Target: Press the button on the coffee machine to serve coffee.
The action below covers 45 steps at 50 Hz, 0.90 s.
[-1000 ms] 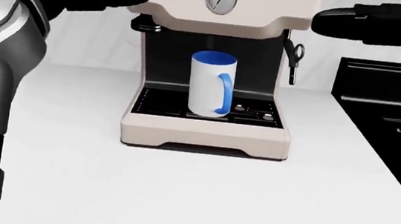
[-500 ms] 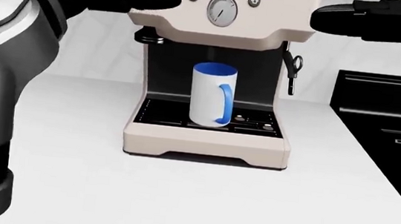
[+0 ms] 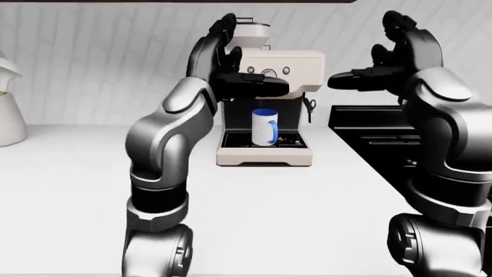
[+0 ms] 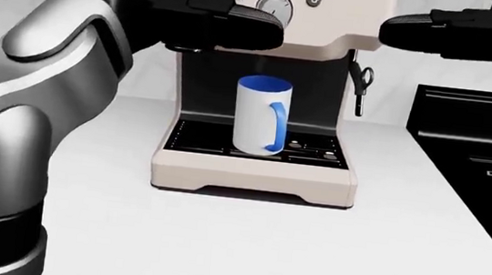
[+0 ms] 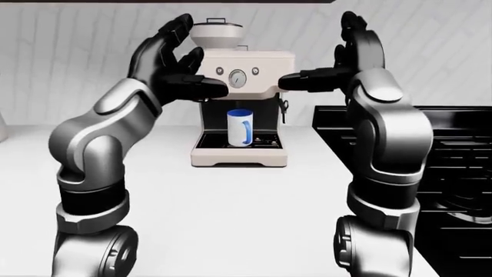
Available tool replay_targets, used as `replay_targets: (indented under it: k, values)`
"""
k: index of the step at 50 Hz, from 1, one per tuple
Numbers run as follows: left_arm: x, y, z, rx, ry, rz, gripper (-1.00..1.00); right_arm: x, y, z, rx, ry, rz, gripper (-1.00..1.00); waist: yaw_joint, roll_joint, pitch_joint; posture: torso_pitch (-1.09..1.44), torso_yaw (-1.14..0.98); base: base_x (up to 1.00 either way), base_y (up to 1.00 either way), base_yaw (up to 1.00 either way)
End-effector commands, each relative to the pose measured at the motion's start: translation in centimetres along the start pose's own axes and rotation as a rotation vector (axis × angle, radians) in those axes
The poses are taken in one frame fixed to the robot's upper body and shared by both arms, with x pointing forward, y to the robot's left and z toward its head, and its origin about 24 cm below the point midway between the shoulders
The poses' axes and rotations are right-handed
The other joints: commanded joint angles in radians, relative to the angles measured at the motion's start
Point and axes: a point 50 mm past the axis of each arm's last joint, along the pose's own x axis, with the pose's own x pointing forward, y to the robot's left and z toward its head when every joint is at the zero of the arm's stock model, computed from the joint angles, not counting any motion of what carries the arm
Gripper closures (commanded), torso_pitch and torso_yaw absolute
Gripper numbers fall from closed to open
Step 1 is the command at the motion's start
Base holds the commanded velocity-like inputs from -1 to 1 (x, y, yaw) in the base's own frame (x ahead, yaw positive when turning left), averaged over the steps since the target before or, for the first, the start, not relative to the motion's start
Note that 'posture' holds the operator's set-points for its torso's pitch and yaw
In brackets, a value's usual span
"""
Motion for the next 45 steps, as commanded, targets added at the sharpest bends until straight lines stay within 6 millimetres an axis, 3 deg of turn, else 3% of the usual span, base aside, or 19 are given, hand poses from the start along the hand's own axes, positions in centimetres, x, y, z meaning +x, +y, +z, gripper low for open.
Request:
replay_targets:
  k: [1, 24, 45]
  values:
    - [-0.2, -0.3, 1.7, 0.005, -0.079, -0.009, -1.0, -0.3, -0.2, 1.7, 0.001, -0.082, -0.009, -1.0, 0.0, -0.005, -0.005, -0.61, 0.0, 0.0, 0.0, 0.0]
    - [-0.1, -2.3, 0.1, 0.007, -0.038, -0.069, -1.0, -0.3, 0.0, 1.2, 0.005, -0.074, -0.006, -1.0, 0.002, -0.009, -0.008, -0.61, 0.0, 0.0, 0.0, 0.0]
    - [1.0, -2.1, -1.7, 0.007, 0.004, -0.061, -1.0, -0.5, 0.0, 0.6, 0.014, -0.071, -0.005, -1.0, 0.002, -0.013, -0.011, -0.61, 0.0, 0.0, 0.0, 0.0]
